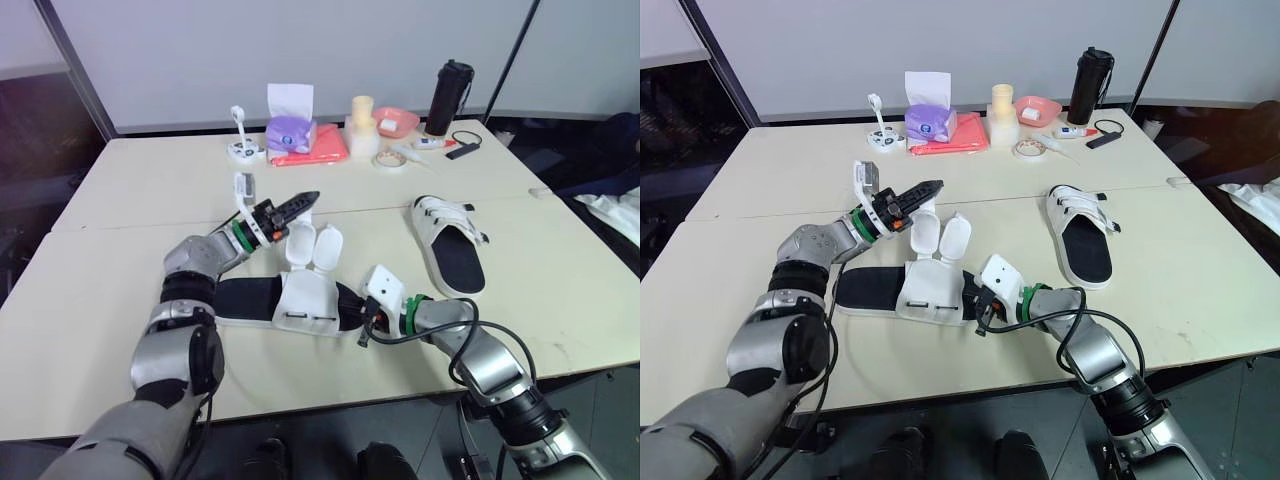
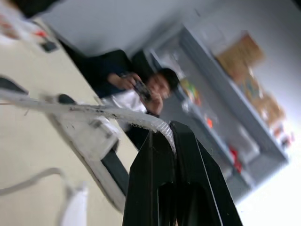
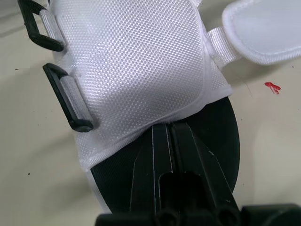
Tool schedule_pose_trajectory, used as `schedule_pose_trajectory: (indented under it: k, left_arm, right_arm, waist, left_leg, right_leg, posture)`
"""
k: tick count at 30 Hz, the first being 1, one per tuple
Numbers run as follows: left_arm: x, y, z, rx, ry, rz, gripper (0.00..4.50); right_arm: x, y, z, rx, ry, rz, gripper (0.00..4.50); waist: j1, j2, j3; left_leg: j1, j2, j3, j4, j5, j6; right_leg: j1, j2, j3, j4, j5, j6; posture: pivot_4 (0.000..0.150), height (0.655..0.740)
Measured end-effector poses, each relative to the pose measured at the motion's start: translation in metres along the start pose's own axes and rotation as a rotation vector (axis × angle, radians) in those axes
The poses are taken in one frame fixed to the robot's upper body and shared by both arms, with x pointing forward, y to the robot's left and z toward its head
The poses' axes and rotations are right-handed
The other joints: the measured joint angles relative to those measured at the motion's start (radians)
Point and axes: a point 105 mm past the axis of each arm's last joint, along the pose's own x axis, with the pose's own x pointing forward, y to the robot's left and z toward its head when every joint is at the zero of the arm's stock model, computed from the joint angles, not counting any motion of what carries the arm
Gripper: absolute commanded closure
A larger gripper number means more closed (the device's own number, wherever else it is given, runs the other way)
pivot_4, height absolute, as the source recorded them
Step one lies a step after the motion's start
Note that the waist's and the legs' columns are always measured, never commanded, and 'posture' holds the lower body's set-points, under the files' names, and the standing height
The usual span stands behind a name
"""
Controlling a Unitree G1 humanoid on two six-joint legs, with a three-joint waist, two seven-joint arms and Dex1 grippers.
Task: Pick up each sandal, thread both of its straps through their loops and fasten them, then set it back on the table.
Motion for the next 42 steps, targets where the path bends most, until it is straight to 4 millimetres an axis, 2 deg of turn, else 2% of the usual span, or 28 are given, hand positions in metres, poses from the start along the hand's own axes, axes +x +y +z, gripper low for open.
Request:
schedule_pose_trajectory:
  k: [4,5,11,17,21,24,31,42]
  left_arm:
    - [-0.001,-0.026,-0.024,0.332,0.169,-0.106,4.47]
    - [-0.004,-0.031,-0.033,0.458,0.228,-0.133,4.47]
    - [-0.034,-0.033,-0.082,1.025,0.484,-0.292,4.47]
    - [-0.064,-0.018,-0.088,1.51,0.594,-0.416,4.47]
    - [-0.071,-0.013,-0.087,1.808,0.626,-0.533,4.47]
    - [-0.074,-0.013,-0.086,1.921,0.618,-0.592,4.47]
    - [-0.077,-0.013,-0.088,1.993,0.573,-0.59,4.47]
    - [-0.066,-0.003,-0.075,1.984,0.484,-0.399,4.47]
  right_arm:
    - [-0.001,-0.001,-0.001,-0.003,0.005,0.002,4.5]
    - [-0.001,-0.001,-0.001,-0.003,0.006,0.002,4.5]
    - [-0.002,-0.002,-0.002,-0.01,0.011,0.008,4.5]
    - [-0.002,-0.005,-0.002,-0.024,0.013,0.017,4.5]
    - [0.0,-0.006,-0.001,-0.031,0.012,0.025,4.5]
    - [0.0,-0.006,-0.001,-0.035,0.011,0.028,4.5]
    - [0.001,-0.007,-0.002,-0.042,0.01,0.03,4.5]
    - [0.002,-0.007,-0.002,-0.047,0.012,0.026,4.5]
  waist:
    - [0.005,0.0,0.0]
    - [0.005,0.001,0.0]
    - [0.02,0.002,-0.001]
    - [0.029,0.002,-0.001]
    - [0.028,0.002,-0.001]
    - [0.026,0.002,-0.001]
    - [0.025,0.002,-0.001]
    - [0.029,0.002,-0.001]
  left_leg:
    - [0.0,0.0,0.0,0.0,0.0,0.0]
    - [0.001,0.0,0.0,0.0,0.0,0.0]
    - [0.001,0.001,0.001,-0.001,0.0,0.0]
    - [0.001,0.001,-0.001,-0.001,0.0,0.0]
    - [0.001,0.001,-0.001,-0.001,0.0,0.0]
    - [0.001,0.001,0.0,-0.001,0.0,0.0]
    - [0.001,0.001,0.001,-0.001,0.0,0.0]
    - [0.003,0.0,0.0,0.0,0.0,0.0]
  right_leg:
    - [0.0,0.0,0.001,-0.001,0.001,-0.001]
    - [0.0,0.0,0.002,-0.001,0.001,-0.002]
    - [0.0,0.0,0.003,-0.003,0.002,-0.004]
    - [0.0,0.0,0.003,-0.005,0.002,-0.005]
    - [0.0,0.0,0.002,-0.005,0.003,-0.004]
    - [0.0,0.001,0.002,-0.005,0.003,-0.004]
    - [0.0,0.001,0.001,-0.002,0.002,-0.003]
    - [0.002,0.001,0.0,-0.001,0.002,-0.003]
  posture:
    - [0.15,0.74]
    - [0.15,0.74]
    - [0.15,0.74]
    - [0.15,0.74]
    - [0.15,0.74]
    - [0.15,0.74]
    - [0.15,0.74]
    - [0.15,0.74]
